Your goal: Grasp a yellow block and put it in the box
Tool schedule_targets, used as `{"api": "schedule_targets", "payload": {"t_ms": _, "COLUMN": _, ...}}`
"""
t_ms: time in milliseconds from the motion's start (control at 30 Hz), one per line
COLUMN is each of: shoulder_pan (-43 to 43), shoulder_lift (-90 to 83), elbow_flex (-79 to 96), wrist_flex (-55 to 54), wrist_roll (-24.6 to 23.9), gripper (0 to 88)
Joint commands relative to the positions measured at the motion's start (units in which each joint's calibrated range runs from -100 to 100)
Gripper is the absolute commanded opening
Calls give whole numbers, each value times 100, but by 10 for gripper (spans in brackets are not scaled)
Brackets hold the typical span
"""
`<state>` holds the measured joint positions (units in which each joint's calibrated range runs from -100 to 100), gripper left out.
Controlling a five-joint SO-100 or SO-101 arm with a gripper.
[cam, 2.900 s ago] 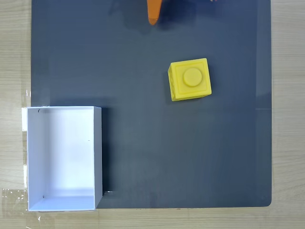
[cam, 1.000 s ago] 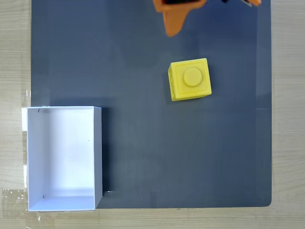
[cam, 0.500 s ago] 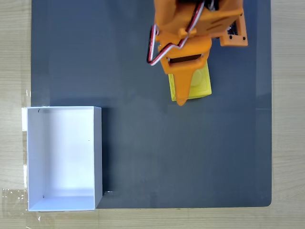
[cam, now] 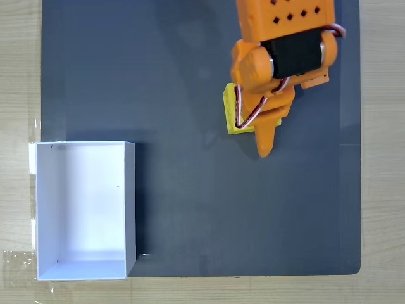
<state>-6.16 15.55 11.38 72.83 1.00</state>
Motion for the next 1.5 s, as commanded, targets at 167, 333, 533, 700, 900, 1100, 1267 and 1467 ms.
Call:
{"api": "schedule_targets", "payload": {"t_ms": 167, "shoulder_pan": -32, "shoulder_lift": -4, "elbow_flex": -238, "wrist_flex": -49, "wrist_roll": 31, "gripper": 325}}
{"api": "schedule_targets", "payload": {"t_ms": 333, "shoulder_pan": -40, "shoulder_lift": -38, "elbow_flex": -238, "wrist_flex": -49, "wrist_roll": 31, "gripper": 254}}
{"api": "schedule_targets", "payload": {"t_ms": 533, "shoulder_pan": -32, "shoulder_lift": -640, "elbow_flex": -274, "wrist_flex": -145, "wrist_roll": 31, "gripper": 248}}
{"api": "schedule_targets", "payload": {"t_ms": 700, "shoulder_pan": 339, "shoulder_lift": -1411, "elbow_flex": -853, "wrist_flex": -660, "wrist_roll": 31, "gripper": 248}}
{"api": "schedule_targets", "payload": {"t_ms": 900, "shoulder_pan": 1483, "shoulder_lift": -1792, "elbow_flex": -1731, "wrist_flex": -1907, "wrist_roll": 31, "gripper": 247}}
{"api": "schedule_targets", "payload": {"t_ms": 1100, "shoulder_pan": 2788, "shoulder_lift": -1708, "elbow_flex": -1794, "wrist_flex": -3304, "wrist_roll": 83, "gripper": 247}}
{"api": "schedule_targets", "payload": {"t_ms": 1267, "shoulder_pan": 3436, "shoulder_lift": -1047, "elbow_flex": -1912, "wrist_flex": -3862, "wrist_roll": 89, "gripper": 247}}
{"api": "schedule_targets", "payload": {"t_ms": 1467, "shoulder_pan": 3731, "shoulder_lift": -301, "elbow_flex": -1912, "wrist_flex": -4019, "wrist_roll": 120, "gripper": 247}}
